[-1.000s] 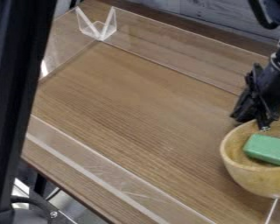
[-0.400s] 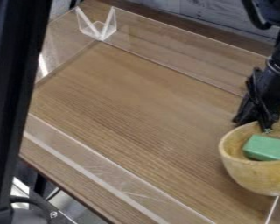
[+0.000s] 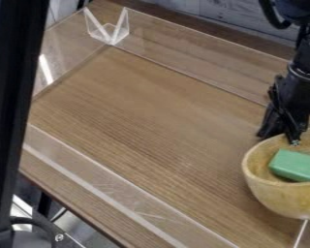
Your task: Put the green block in the brown bowl
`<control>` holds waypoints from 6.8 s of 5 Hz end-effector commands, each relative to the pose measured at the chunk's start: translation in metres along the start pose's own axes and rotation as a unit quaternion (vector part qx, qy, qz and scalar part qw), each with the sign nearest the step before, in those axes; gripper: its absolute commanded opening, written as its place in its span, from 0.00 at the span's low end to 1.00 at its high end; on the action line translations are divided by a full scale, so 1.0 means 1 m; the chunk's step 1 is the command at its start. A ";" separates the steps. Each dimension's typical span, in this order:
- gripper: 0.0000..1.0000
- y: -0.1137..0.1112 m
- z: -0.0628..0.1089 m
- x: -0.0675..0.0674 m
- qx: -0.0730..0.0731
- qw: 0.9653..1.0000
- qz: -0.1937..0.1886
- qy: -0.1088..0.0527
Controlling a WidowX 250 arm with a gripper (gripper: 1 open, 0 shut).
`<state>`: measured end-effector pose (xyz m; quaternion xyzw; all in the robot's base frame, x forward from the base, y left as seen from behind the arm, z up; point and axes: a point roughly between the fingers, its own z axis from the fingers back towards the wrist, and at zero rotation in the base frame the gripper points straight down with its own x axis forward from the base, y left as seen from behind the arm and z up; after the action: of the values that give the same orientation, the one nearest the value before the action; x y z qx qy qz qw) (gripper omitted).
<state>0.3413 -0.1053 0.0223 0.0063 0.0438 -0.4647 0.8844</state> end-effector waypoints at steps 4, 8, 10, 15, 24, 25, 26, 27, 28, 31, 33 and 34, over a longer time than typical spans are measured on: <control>0.00 0.013 0.017 0.007 -0.011 1.000 0.015 -0.014; 1.00 0.001 0.052 -0.003 0.009 0.999 0.027 -0.016; 0.00 0.006 0.049 0.001 0.029 0.999 0.024 -0.031; 0.00 0.011 0.032 -0.001 0.034 0.999 0.035 -0.025; 0.00 -0.023 0.030 0.009 0.049 0.997 0.009 -0.059; 0.00 -0.021 0.022 0.008 0.049 0.997 -0.007 -0.057; 0.00 -0.020 0.014 0.007 0.047 0.997 -0.022 -0.056; 0.00 -0.018 0.008 0.010 0.054 0.996 -0.036 -0.056; 1.00 -0.015 0.008 0.008 0.051 0.996 -0.040 -0.056; 1.00 -0.006 0.011 -0.001 0.051 0.996 -0.052 -0.052; 1.00 -0.010 0.012 -0.007 0.065 0.996 -0.052 -0.043; 0.00 -0.014 0.009 -0.009 0.069 0.996 -0.046 -0.041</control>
<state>0.3251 -0.1041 0.0267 0.0399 -0.0171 -0.5004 0.8647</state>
